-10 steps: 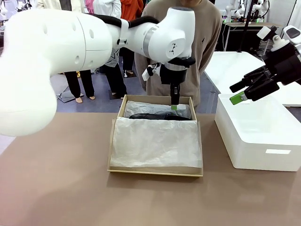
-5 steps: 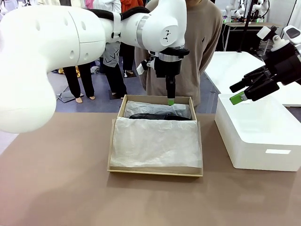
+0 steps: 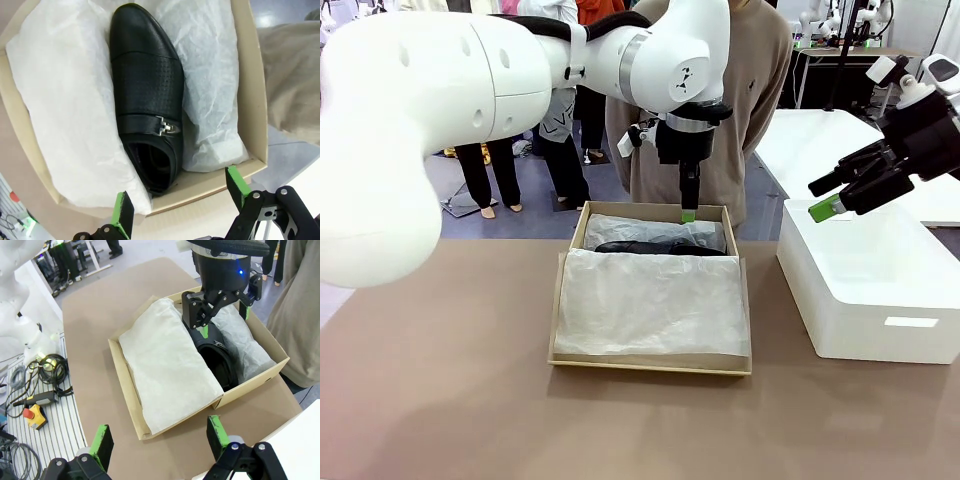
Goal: Pack the shoes into the box.
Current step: Close the Shoes Box.
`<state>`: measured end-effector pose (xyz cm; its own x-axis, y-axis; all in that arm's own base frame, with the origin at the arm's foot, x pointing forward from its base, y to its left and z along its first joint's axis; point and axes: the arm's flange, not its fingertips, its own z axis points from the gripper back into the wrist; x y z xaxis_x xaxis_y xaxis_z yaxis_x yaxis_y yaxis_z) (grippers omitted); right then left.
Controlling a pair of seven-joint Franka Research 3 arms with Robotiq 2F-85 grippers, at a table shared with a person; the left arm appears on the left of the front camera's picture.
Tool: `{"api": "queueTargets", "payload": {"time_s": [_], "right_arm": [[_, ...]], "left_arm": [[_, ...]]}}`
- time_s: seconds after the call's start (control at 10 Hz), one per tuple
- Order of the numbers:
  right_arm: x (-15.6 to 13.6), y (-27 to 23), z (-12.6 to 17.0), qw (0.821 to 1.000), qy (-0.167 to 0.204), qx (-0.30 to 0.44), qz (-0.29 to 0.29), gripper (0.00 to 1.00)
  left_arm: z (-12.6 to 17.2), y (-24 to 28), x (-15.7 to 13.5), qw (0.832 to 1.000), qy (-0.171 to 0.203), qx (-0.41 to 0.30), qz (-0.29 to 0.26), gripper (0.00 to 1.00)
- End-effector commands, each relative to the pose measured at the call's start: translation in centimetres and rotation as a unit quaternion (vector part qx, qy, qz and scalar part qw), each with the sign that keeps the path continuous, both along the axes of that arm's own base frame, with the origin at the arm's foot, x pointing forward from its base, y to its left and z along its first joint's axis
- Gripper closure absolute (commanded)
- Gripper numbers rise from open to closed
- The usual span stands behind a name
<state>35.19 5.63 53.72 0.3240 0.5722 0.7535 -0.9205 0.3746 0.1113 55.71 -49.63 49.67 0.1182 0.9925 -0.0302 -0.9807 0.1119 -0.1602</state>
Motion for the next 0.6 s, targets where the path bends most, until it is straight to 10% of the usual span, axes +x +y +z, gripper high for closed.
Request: {"api": "queueTargets", "payload": {"time_s": [0.0, 0.5], "right_arm": [[0.4, 0.2, 0.0, 1.000, -0.012, 0.016, 0.008, 0.00], [0.4, 0.2, 0.0, 1.000, -0.012, 0.016, 0.008, 0.00]], "left_arm": [[0.2, 0.2, 0.0, 1.000, -0.007, 0.006, 0.013, 0.00], [0.9, 1.5, -0.2, 0.999, -0.005, 0.012, -0.046, 0.00]]}}
